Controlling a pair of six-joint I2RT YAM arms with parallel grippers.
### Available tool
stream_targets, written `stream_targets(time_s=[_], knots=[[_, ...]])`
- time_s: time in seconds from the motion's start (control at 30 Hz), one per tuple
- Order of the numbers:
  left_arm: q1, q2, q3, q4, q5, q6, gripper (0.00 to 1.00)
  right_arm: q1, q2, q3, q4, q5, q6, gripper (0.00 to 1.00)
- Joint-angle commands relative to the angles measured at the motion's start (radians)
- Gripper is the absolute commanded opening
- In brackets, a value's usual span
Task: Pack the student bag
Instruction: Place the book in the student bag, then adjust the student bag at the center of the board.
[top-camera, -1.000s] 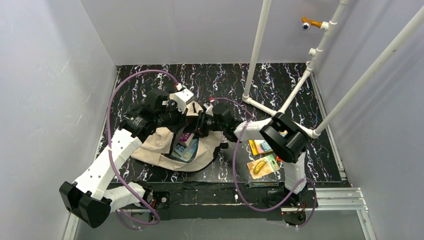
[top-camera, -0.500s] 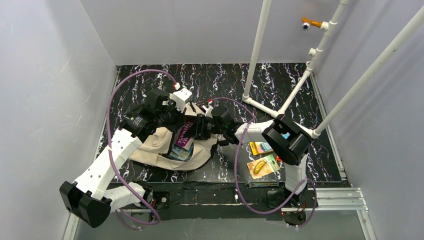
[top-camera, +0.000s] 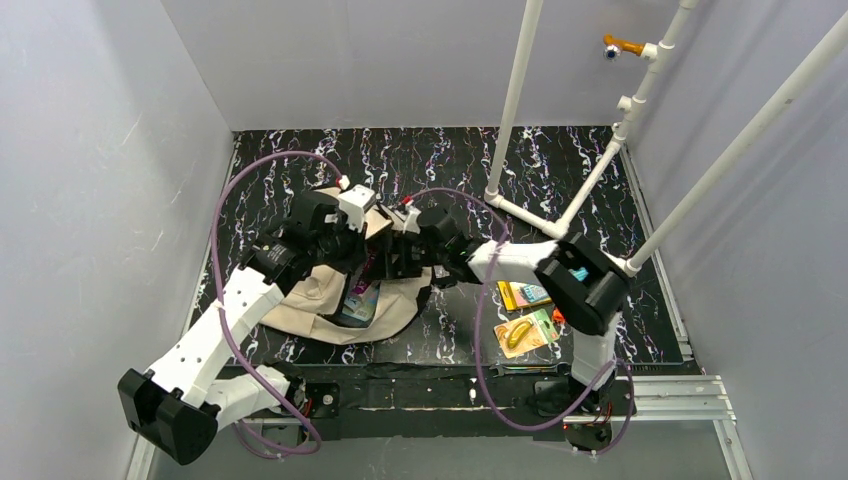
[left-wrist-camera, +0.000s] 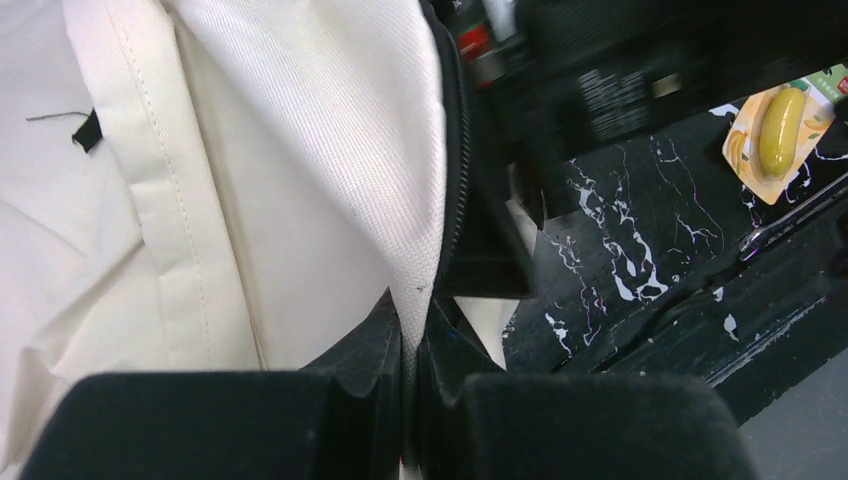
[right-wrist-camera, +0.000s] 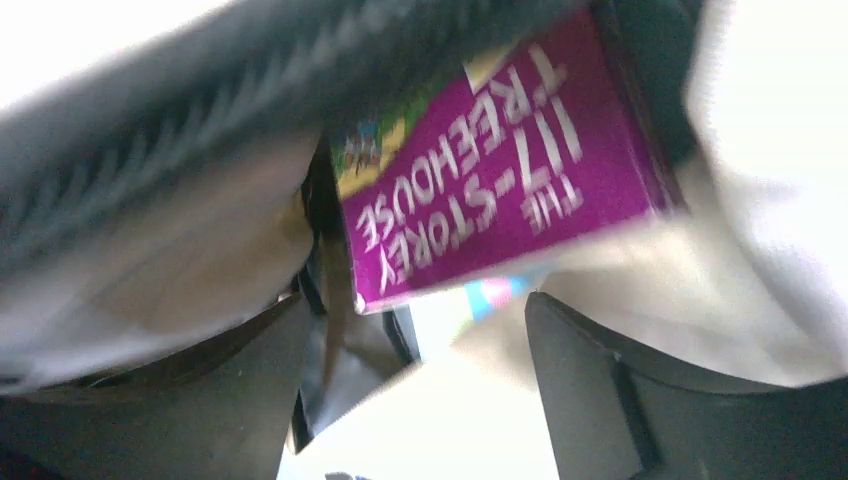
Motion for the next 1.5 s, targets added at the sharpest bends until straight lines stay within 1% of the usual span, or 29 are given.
stream_targets(time_s=[0.0,0.07,0.13,0.2,0.27,0.37,0.43,0.47,0.53,0.57,0.6,0.67,0.73,0.77,0.83,0.9,0.97,1.0,1.03,1.07,1.1,1.2,1.27,1.3,1.37,1.4,1.43,1.47], knots=[[-0.001,-0.029,-0.056,-0.006,0.014,-0.061,0.0,-0.062,-0.222,-0.048,-0.388,-0.004,-0.311,0.9],[0.0,-0.006,-0.088,-0.004,0.047,-0.097,0.0,-0.089,-0.306,-0.07,-0.528,0.022,-0.4,0.92],[-0.001,0.011,-0.121,0.002,0.082,-0.129,0.0,-0.114,-0.376,-0.091,-0.6,0.051,-0.458,0.92],[-0.001,0.022,-0.154,0.013,0.089,-0.168,0.0,-0.152,-0.417,-0.101,-0.639,0.072,-0.483,0.87],[-0.001,0.027,-0.183,0.017,0.085,-0.217,0.0,-0.201,-0.428,-0.111,-0.62,0.05,-0.478,0.74],[0.0,0.043,-0.225,0.01,0.075,-0.283,0.0,-0.25,-0.381,-0.089,-0.54,0.02,-0.449,0.65],[-0.001,0.058,-0.235,-0.025,0.045,-0.317,0.0,-0.253,-0.316,-0.029,-0.497,0.016,-0.445,0.64],[0.0,0.055,-0.241,-0.04,0.017,-0.336,0.0,-0.254,-0.263,0.016,-0.505,-0.002,-0.444,0.64],[-0.001,0.036,-0.245,-0.053,-0.029,-0.372,0.0,-0.238,-0.205,0.066,-0.488,-0.036,-0.407,0.63],[-0.001,0.014,-0.238,-0.053,-0.029,-0.375,0.0,-0.222,-0.195,0.064,-0.465,-0.044,-0.382,0.65],[-0.002,0.002,-0.229,-0.05,-0.031,-0.375,0.0,-0.2,-0.193,0.052,-0.421,-0.045,-0.365,0.7],[-0.001,-0.044,-0.212,-0.034,-0.049,-0.375,0.0,-0.159,-0.201,0.028,-0.407,0.005,-0.353,0.8],[-0.001,-0.067,-0.207,-0.028,-0.074,-0.385,0.0,-0.135,-0.218,-0.009,-0.385,0.058,-0.346,0.87],[-0.001,-0.072,-0.211,-0.029,-0.087,-0.399,0.12,-0.132,-0.226,-0.032,-0.362,0.072,-0.337,0.89],[0.0,-0.075,-0.219,-0.052,-0.1,-0.46,0.28,-0.132,-0.23,-0.054,-0.339,0.093,-0.328,0.89],[-0.002,-0.091,-0.235,-0.071,-0.103,-0.527,0.47,-0.132,-0.222,-0.034,-0.366,0.103,-0.347,0.89],[-0.001,-0.128,-0.275,-0.069,-0.083,-0.594,0.63,-0.132,-0.223,-0.013,-0.411,0.116,-0.369,0.89],[-0.001,-0.149,-0.29,-0.064,-0.06,-0.606,0.67,-0.132,-0.23,-0.01,-0.425,0.115,-0.377,0.88],[-0.001,-0.168,-0.299,-0.068,-0.045,-0.607,0.68,-0.132,-0.24,-0.009,-0.435,0.108,-0.381,0.86],[-0.001,-0.187,-0.301,-0.078,-0.037,-0.601,0.69,-0.132,-0.253,-0.015,-0.438,0.09,-0.38,0.83],[-0.002,-0.206,-0.301,-0.091,-0.037,-0.598,0.69,-0.127,-0.273,-0.027,-0.432,0.071,-0.367,0.82],[-0.001,-0.246,-0.308,-0.09,-0.038,-0.591,0.7,-0.091,-0.313,-0.086,-0.369,0.033,-0.259,0.85],[-0.001,-0.239,-0.316,-0.068,-0.05,-0.58,0.69,-0.046,-0.327,-0.121,-0.3,0.031,-0.159,0.87],[-0.001,-0.227,-0.313,-0.069,-0.076,-0.576,0.62,-0.022,-0.332,-0.135,-0.256,0.035,-0.113,0.88],[-0.002,-0.212,-0.304,-0.071,-0.124,-0.57,0.42,0.023,-0.347,-0.168,-0.191,0.085,-0.045,0.89],[-0.001,-0.21,-0.308,-0.062,-0.165,-0.569,0.36,0.043,-0.353,-0.185,-0.17,0.12,-0.023,0.91],[-0.001,-0.206,-0.311,-0.031,-0.172,-0.555,0.29,0.059,-0.357,-0.201,-0.152,0.141,-0.011,0.91],[-0.002,-0.199,-0.311,-0.017,-0.175,-0.552,0.26,0.071,-0.36,-0.211,-0.144,0.159,-0.001,0.92]])
